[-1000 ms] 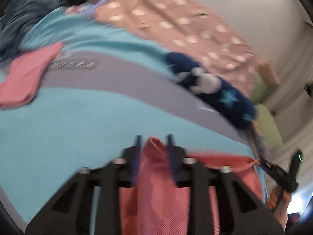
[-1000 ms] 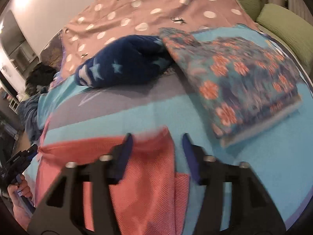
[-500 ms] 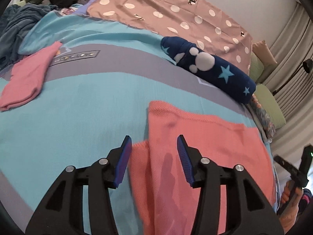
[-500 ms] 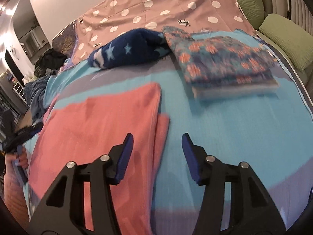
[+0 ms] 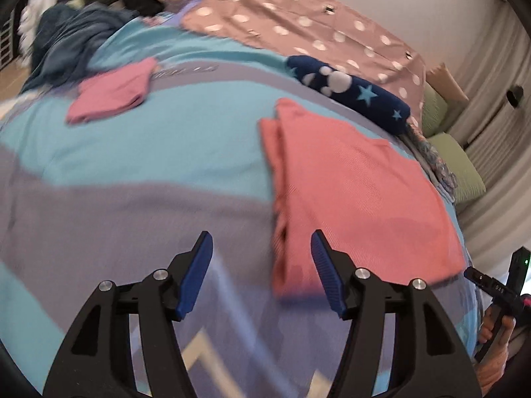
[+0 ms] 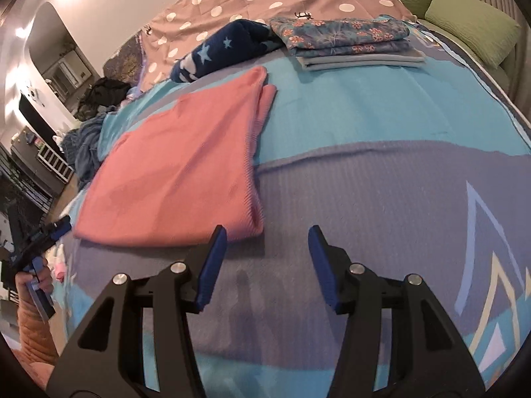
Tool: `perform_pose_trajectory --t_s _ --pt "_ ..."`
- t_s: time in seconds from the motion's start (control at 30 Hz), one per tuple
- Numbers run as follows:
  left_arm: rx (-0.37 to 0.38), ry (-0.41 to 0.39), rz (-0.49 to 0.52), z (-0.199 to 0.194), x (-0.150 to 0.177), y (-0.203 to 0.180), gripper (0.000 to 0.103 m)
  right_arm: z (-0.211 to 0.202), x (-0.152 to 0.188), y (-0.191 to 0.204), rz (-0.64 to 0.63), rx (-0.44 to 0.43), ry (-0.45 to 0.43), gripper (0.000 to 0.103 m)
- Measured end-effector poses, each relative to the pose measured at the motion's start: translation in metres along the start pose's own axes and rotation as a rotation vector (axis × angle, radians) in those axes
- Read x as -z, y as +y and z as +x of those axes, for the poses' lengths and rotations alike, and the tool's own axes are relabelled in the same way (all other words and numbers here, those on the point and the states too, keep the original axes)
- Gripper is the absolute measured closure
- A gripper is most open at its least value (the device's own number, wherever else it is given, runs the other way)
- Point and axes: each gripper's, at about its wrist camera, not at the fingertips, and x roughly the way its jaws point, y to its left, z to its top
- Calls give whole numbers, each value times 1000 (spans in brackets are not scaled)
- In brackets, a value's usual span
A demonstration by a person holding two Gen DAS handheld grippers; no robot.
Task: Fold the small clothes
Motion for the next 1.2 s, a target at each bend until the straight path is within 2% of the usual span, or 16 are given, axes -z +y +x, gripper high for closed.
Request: perform_pose_trajectory --t_s 0.13,0.3,0.37,0.4,0.43,0.47,0.53,0.57,0.67,0.83,0.93,0.97,1.0,1.1,1.13,1.2 --pt "23 -1 -31 -13 14 8 41 4 -1 8 -2 -34 -17 60" --pt "144 -14 -34 -11 17 -4 41 23 -12 9 45 -60 -5 62" --pt "138 8 -26 4 15 -8 45 31 -14 8 52 -47 19 80" --pt "137 18 -25 11 15 -9 66 32 -13 8 46 -43 31 97" --pt "155 34 -23 17 15 -10 89 31 -13 8 53 -44 27 97" --pt "186 60 -27 23 16 -10 102 26 -12 5 56 -40 9 97" --pt "180 68 -49 23 22 -4 102 24 -9 -4 41 -17 11 98" --pt "170 73 -58 22 26 0 102 27 -5 -10 65 -37 26 98" --pt "206 79 -95 18 38 16 101 28 -2 -11 71 -58 9 97" --pt "143 52 -19 11 35 1 100 15 -8 -3 56 -35 -6 86" --pt "124 25 28 4 26 -10 84 6 -10 -1 47 -44 -30 84" --pt "123 14 33 1 24 -12 72 5 -9 -1 50 -49 -30 84" --pt "120 7 32 0 23 -12 66 6 -9 0 47 -59 -26 83" --pt "110 15 34 5 21 -13 65 15 -3 5 8 -15 4 82" --pt "74 34 34 12 23 -11 65 20 0 4 4 21 22 82" --pt "23 44 57 22 27 -10 65 22 4 -2 38 10 19 83"
